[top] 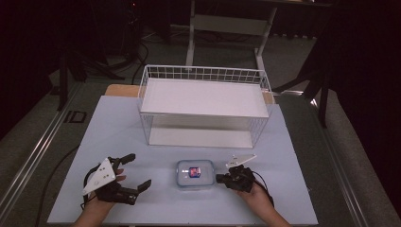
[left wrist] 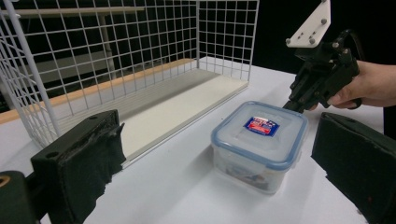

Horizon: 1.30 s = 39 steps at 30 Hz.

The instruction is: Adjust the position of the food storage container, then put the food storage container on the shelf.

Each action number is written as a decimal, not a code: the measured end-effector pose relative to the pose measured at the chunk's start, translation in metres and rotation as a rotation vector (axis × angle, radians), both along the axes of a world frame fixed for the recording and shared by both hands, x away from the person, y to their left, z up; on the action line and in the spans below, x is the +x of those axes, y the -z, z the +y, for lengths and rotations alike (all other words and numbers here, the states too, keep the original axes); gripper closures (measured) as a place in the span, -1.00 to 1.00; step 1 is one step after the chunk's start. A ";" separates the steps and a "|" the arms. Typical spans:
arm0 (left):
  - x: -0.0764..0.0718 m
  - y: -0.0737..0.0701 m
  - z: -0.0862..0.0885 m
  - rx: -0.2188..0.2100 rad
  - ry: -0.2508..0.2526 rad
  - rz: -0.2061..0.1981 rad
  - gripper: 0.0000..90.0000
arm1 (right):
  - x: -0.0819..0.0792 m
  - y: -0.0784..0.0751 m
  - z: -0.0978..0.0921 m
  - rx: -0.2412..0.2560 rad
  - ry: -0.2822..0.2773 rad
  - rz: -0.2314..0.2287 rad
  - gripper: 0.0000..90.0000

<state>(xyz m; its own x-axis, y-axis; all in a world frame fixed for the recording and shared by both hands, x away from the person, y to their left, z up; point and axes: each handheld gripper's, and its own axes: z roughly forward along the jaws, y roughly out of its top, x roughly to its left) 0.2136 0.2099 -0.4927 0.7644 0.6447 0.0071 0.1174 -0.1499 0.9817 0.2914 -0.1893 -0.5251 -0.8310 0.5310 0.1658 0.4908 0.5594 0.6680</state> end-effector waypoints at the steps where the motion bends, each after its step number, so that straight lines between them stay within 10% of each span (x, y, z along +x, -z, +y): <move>1: 0.000 0.000 0.000 0.002 0.001 0.000 -0.94 | -0.001 0.000 0.003 0.002 -0.006 0.002 1.00; 20: 0.001 0.002 -0.002 0.007 0.015 0.022 -0.94 | 0.008 0.000 0.019 0.015 -0.007 -0.037 0.97; 27: 0.005 0.005 -0.004 0.047 0.040 0.029 -0.94 | 0.001 -0.016 0.006 0.031 0.051 -0.144 0.29; 31: 0.009 0.004 -0.013 0.100 0.051 0.095 -0.94 | -0.012 -0.029 0.002 0.114 0.058 -0.175 -0.47; 39: 0.017 -0.004 -0.021 0.075 0.105 0.198 -0.94 | -0.024 -0.044 0.005 0.182 0.098 -0.211 -0.71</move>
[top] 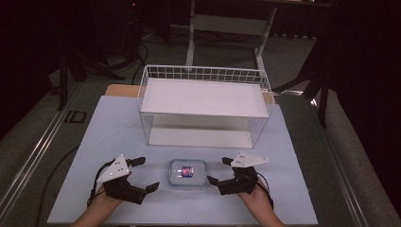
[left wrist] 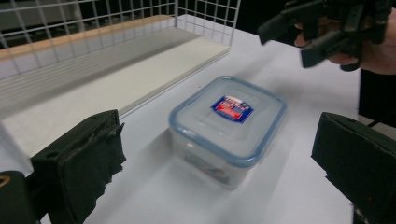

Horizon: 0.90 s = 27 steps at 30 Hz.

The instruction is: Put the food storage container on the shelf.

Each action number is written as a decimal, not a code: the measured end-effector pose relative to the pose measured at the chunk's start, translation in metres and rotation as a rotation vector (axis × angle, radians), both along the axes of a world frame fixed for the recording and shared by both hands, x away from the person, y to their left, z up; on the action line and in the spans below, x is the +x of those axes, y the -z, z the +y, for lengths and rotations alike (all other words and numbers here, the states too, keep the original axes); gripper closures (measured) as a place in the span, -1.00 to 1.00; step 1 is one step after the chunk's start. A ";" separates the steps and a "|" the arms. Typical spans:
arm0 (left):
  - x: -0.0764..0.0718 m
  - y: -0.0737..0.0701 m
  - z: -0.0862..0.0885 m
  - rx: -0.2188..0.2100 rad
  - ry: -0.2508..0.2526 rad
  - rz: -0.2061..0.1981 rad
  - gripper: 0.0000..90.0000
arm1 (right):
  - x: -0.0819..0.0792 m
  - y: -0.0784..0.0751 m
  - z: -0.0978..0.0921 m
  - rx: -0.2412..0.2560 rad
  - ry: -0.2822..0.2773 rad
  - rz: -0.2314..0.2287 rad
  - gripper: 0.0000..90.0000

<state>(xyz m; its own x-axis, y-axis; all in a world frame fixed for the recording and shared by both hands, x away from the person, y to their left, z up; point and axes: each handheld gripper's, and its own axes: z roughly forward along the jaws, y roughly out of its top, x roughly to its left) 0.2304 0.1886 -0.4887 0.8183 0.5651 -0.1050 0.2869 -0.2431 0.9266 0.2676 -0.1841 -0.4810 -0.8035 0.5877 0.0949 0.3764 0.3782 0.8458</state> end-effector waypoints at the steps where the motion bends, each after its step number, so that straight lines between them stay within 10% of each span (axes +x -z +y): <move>1: 0.001 -0.002 -0.001 -0.003 0.005 0.005 -0.94 | -0.003 -0.003 0.002 -0.012 0.007 -0.016 -0.59; 11: 0.016 -0.006 -0.010 0.024 -0.010 0.108 -0.94 | -0.003 -0.002 0.012 0.002 -0.059 0.059 -0.60; 27: 0.041 0.019 -0.020 -0.051 -0.052 0.363 -0.94 | 0.019 0.013 0.024 0.063 0.102 0.373 -0.76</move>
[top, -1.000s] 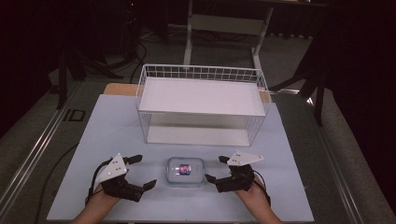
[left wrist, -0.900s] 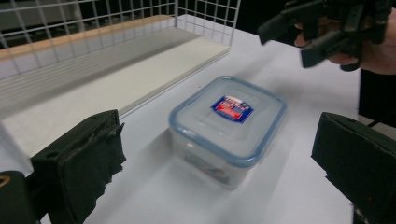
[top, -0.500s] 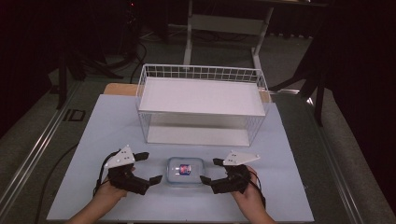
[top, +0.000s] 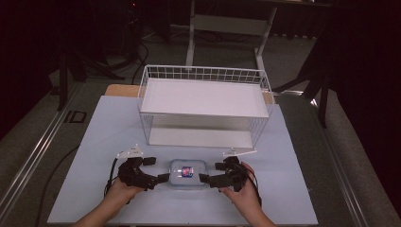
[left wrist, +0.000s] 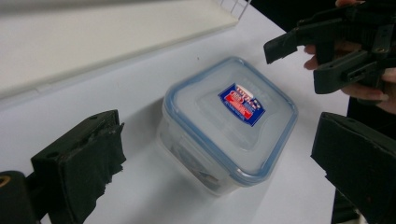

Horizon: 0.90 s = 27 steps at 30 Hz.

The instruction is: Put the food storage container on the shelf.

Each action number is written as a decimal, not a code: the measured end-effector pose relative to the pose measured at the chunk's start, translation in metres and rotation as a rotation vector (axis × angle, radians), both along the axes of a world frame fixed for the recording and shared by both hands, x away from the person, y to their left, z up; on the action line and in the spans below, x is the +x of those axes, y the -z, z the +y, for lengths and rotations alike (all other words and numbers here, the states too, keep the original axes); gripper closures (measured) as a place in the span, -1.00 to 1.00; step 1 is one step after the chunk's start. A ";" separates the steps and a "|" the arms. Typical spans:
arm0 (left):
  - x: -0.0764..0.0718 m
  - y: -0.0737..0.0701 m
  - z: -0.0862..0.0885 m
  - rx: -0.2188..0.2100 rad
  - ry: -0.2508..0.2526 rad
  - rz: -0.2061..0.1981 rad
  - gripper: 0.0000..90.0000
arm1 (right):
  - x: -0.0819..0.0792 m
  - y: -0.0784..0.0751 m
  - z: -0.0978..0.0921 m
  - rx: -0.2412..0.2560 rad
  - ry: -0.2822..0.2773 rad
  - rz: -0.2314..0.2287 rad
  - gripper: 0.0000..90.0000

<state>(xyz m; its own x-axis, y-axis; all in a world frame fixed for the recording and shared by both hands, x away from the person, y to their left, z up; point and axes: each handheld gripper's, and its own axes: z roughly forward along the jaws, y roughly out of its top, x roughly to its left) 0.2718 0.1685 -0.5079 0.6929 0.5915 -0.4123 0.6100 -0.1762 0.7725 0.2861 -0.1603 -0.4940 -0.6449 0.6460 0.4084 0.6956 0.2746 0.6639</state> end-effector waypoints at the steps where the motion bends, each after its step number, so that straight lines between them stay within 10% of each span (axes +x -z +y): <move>1: 0.001 0.002 -0.002 0.000 -0.001 0.018 -0.94 | 0.002 0.002 0.000 0.015 0.009 0.023 -0.76; 15: 0.017 0.024 -0.007 -0.115 -0.025 0.320 -0.64 | 0.015 0.024 0.005 0.103 0.097 0.261 -0.48; 27: 0.021 0.035 -0.010 -0.142 -0.051 0.392 -0.24 | 0.013 0.031 0.011 0.129 0.146 0.371 -0.31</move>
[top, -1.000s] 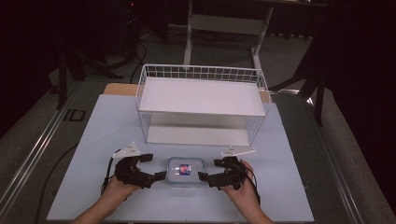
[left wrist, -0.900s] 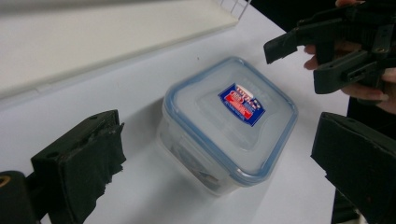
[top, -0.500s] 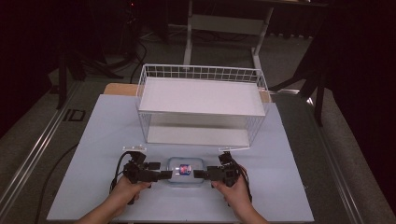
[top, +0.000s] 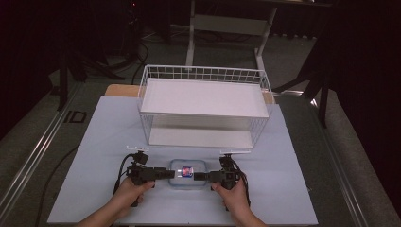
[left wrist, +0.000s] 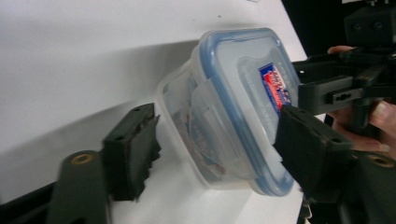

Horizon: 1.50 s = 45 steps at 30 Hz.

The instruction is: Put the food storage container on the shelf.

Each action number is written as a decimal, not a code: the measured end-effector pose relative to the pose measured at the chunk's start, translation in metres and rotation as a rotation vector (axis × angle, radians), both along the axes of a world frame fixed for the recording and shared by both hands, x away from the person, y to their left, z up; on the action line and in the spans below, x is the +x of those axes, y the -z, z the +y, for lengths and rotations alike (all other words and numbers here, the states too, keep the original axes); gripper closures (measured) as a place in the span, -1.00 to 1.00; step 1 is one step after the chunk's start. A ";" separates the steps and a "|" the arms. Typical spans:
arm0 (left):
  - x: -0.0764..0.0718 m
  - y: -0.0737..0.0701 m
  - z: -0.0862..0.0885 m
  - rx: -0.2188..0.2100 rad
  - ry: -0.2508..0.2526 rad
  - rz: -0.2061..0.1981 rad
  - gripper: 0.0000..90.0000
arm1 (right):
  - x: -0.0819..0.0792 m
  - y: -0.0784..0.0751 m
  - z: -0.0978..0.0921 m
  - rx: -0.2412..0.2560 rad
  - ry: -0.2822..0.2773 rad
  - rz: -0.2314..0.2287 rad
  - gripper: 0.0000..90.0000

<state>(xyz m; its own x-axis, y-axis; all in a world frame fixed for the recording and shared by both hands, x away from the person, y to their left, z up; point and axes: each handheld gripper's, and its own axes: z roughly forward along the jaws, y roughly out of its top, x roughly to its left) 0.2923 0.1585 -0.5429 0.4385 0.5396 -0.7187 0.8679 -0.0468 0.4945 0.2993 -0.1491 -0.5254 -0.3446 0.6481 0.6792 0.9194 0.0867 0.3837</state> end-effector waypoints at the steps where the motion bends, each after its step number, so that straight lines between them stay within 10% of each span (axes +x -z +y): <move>1: -0.001 0.001 -0.002 -0.023 0.026 0.010 -0.14 | 0.001 0.000 -0.003 0.015 0.008 0.012 -0.22; 16: -0.015 -0.018 -0.014 0.116 -0.007 -0.050 -0.01 | -0.009 -0.008 0.000 -0.025 0.019 -0.046 -0.13; 32: -0.039 -0.028 -0.021 0.141 -0.108 -0.120 0.10 | -0.026 -0.016 0.000 -0.039 0.039 -0.148 -0.07; 45: 0.006 -0.065 -0.038 0.095 -0.114 -0.241 0.11 | 0.001 -0.052 -0.018 -0.011 0.116 -0.236 -0.07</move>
<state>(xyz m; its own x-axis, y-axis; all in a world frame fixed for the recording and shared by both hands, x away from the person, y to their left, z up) 0.2980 0.1210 -0.4783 0.5232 0.6552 -0.5450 0.7282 -0.0115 0.6852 0.3004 -0.1672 -0.4733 -0.4157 0.6996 0.5812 0.8085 -0.0085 0.5884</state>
